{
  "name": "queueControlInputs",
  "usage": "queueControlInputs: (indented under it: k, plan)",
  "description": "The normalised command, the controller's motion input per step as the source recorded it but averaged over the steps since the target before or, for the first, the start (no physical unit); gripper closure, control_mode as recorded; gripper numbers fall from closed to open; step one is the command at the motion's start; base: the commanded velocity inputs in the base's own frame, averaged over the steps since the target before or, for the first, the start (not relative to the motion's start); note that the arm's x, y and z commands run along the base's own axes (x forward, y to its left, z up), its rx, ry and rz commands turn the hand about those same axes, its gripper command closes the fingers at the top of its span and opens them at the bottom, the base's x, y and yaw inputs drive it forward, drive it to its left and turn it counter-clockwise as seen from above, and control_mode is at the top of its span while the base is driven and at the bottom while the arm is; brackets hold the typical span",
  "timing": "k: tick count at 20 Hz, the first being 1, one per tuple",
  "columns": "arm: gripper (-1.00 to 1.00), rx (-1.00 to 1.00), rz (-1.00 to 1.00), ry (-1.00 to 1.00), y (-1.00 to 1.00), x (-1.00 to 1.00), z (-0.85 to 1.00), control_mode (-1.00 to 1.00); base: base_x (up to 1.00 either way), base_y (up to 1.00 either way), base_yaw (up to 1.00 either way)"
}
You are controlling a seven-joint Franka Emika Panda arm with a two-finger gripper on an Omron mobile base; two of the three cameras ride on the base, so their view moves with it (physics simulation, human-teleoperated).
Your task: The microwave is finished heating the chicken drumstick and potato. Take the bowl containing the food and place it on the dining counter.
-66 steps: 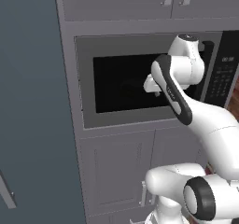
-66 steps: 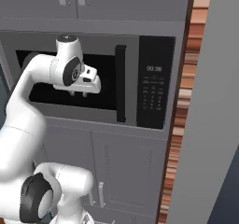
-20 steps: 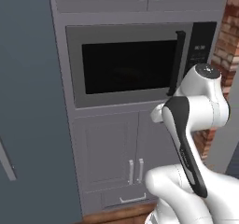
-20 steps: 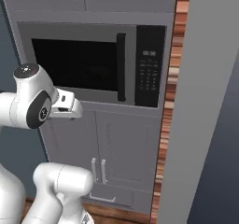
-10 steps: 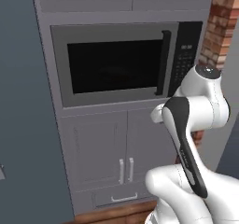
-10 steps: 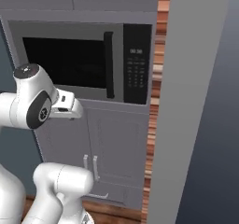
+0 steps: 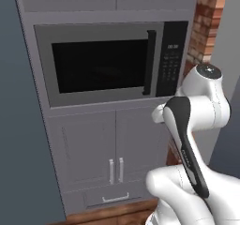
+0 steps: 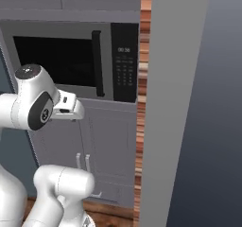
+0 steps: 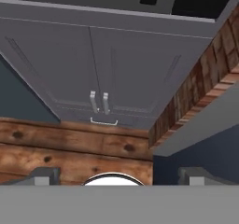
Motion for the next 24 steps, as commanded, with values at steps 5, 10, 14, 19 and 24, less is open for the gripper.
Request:
queueControlInputs:
  k: [5, 10, 14, 19, 24]
  plan:
    - [-1.00, 0.00, 0.00, 0.00, 0.00, 0.00, 0.00, 1.00, -0.68, -0.14, 0.00]
    - [-1.00, 0.00, 0.00, 0.00, 0.00, 0.00, 0.00, 1.00, -0.43, -0.01, 0.00]
    - [-1.00, 0.00, 0.00, 0.00, 0.00, 0.00, 0.00, -1.00, -0.03, 0.00, 0.00]
    - [-1.00, 0.00, 0.00, 0.00, 0.00, 0.00, 0.00, -1.00, 0.00, 0.00, 0.00]
    - [-1.00, 0.00, 0.00, 0.00, 0.00, 0.00, 0.00, -1.00, 0.00, 0.00, 0.00]
